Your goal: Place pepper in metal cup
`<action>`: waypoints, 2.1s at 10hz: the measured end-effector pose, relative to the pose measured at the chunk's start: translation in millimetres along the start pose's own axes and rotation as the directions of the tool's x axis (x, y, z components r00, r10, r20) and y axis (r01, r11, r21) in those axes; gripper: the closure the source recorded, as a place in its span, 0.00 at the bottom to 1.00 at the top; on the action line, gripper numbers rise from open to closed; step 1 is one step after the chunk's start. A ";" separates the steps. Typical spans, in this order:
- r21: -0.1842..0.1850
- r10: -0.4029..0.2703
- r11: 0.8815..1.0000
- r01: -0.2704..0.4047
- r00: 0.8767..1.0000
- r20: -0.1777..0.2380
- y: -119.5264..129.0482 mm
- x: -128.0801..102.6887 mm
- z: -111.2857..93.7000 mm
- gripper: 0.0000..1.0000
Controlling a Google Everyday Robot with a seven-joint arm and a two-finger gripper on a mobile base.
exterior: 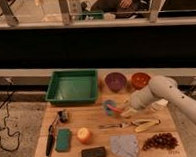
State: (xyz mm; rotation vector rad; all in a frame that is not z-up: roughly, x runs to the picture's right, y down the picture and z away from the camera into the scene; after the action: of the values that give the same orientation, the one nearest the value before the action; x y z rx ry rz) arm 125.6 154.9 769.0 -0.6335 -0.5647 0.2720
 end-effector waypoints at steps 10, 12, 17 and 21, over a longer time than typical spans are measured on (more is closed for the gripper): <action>0.133 -0.091 0.987 0.085 0.995 0.040 -59.8 -36.8 -55.6 1.00; 0.125 -0.081 0.989 0.077 0.996 0.023 -52.9 -20.1 -47.5 1.00; 0.128 -0.060 0.990 0.064 0.998 -0.036 -46.1 18.7 -40.0 1.00; 0.151 -0.050 0.987 0.059 0.997 -0.059 -49.1 28.0 -54.4 1.00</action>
State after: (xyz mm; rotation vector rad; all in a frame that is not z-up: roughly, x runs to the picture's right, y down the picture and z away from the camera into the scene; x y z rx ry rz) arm 183.1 101.9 775.1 -0.4754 -0.5027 0.2434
